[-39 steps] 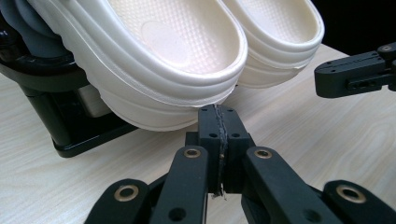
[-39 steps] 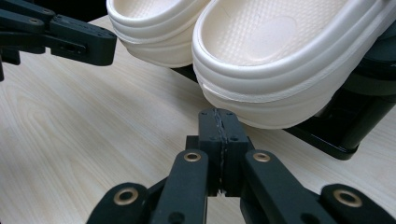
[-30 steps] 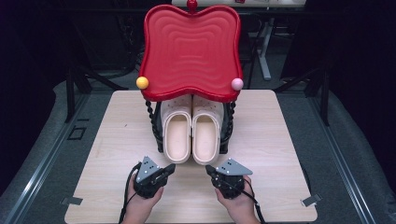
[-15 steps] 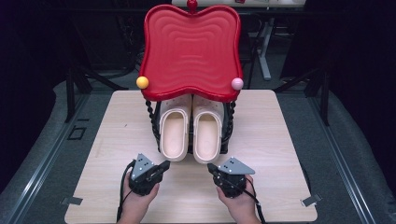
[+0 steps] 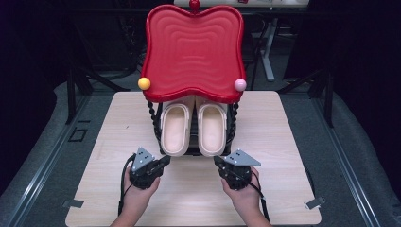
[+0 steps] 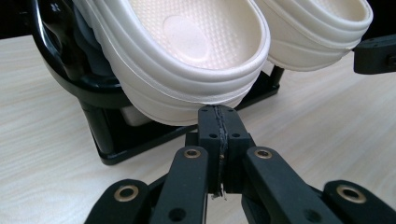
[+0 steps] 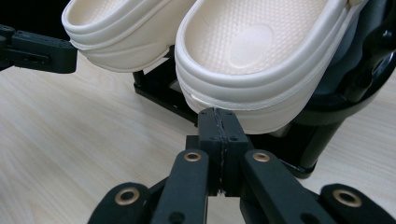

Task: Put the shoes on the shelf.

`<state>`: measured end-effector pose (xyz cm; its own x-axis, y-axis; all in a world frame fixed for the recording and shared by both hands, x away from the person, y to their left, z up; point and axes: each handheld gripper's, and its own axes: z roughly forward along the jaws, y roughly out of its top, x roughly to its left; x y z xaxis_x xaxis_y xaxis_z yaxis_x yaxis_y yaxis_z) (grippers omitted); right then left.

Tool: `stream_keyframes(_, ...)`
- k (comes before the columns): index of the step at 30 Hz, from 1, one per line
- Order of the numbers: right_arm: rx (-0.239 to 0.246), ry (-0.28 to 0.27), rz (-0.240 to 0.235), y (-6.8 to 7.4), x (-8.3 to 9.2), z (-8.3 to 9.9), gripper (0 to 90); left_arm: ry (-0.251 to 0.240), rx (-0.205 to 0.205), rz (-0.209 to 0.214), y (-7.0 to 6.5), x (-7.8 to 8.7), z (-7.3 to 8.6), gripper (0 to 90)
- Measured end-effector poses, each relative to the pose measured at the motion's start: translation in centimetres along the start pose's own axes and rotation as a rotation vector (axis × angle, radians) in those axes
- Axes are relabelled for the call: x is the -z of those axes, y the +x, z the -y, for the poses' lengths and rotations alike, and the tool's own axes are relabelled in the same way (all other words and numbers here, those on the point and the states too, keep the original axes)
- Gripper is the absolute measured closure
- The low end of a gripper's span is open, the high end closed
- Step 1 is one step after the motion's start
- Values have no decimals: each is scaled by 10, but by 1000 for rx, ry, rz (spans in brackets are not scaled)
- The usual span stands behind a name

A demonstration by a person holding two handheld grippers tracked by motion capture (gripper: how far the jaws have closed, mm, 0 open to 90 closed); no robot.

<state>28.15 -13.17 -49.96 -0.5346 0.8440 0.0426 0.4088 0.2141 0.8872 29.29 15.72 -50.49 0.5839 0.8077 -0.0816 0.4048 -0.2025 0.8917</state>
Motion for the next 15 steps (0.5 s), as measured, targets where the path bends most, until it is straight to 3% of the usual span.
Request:
stream_keyframes(5, 10, -2, 10, -1, -6, -6, 900, -11, 15, -12, 7, -3, -8, 895)
stream_keyframes(15, 3, -21, 29, -8, -12, -22, 900, -12, -1, -29, 11, -14, -24, 895)
